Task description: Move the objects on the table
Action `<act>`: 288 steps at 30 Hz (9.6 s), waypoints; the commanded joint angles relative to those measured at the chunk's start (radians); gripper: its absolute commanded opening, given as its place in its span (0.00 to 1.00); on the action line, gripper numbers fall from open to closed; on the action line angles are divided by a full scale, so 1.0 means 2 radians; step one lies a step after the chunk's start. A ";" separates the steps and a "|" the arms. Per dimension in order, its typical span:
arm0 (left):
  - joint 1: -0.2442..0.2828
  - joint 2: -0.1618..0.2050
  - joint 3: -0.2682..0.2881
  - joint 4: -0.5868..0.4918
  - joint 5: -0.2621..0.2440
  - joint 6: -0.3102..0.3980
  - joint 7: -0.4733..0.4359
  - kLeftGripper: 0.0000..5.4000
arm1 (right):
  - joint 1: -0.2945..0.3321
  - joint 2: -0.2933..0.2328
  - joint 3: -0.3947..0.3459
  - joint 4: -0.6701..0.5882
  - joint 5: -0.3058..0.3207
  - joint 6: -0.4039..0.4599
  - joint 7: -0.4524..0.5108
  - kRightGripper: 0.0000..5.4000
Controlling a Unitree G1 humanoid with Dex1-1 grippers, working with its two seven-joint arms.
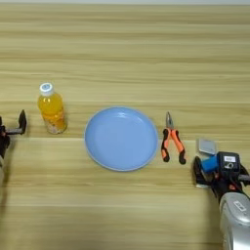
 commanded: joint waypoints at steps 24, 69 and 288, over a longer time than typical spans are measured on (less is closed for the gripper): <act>-0.006 0.003 0.000 0.004 0.003 -0.002 0.001 1.00 | 0.011 0.006 0.005 -0.061 0.000 -0.017 -0.015 1.00; -0.004 0.006 0.003 0.001 0.001 -0.002 0.000 1.00 | -0.010 0.008 0.128 -0.018 -0.076 -0.070 -0.009 1.00; 0.004 0.007 0.006 -0.038 -0.003 -0.002 -0.001 1.00 | -0.088 0.065 0.131 0.016 -0.031 -0.094 -0.026 1.00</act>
